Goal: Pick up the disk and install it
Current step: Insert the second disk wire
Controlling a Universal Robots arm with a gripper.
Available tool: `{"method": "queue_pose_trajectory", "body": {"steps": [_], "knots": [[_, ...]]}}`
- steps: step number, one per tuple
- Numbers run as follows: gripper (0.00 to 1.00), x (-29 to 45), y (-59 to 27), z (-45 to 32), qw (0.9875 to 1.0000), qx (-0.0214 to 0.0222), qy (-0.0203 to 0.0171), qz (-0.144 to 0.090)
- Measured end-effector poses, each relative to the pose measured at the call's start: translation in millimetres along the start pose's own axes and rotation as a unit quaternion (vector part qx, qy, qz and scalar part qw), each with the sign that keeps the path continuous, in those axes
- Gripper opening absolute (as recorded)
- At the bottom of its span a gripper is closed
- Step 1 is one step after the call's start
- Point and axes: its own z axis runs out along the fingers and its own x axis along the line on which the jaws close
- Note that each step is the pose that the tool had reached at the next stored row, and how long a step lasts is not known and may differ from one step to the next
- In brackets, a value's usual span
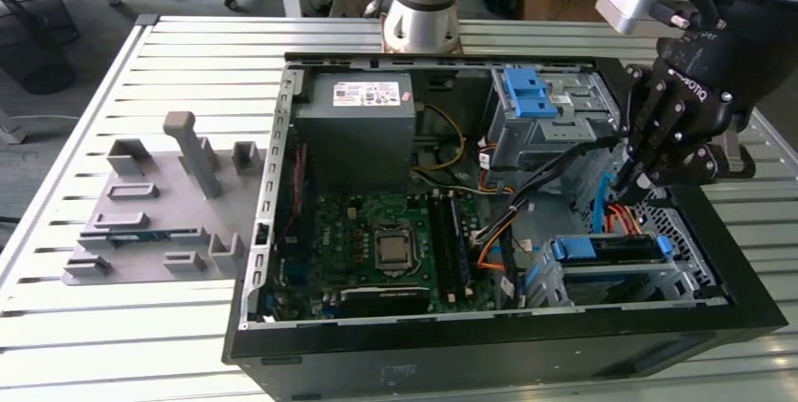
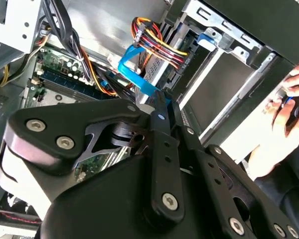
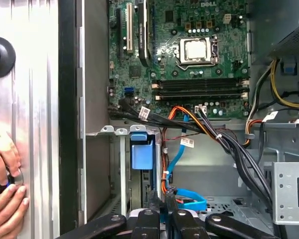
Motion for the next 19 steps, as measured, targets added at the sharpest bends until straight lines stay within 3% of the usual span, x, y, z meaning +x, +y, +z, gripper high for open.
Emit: {"method": "queue_pose_trajectory", "body": {"steps": [2,4,6,7,15,17,19], "knots": [[0.16,-0.3,-0.2,2.8,1.0000,-0.0001,-0.0022,0.000],[0.16,-0.5,-0.1,4.2,1.0000,-0.0002,-0.0099,-0.001],[0.16,-0.4,0.4,5.0,0.9998,0.0004,-0.0200,-0.002],[0.16,-0.2,0.7,5.3,0.9997,0.0018,-0.0226,-0.003],[0.16,0.6,6.1,7.1,0.9994,0.0252,-0.0222,-0.007],[0.16,1.1,9.8,8.8,0.9993,0.0276,-0.0229,-0.007],[0.16,1.9,13.3,10.9,0.9992,0.0278,-0.0265,-0.007]]}}
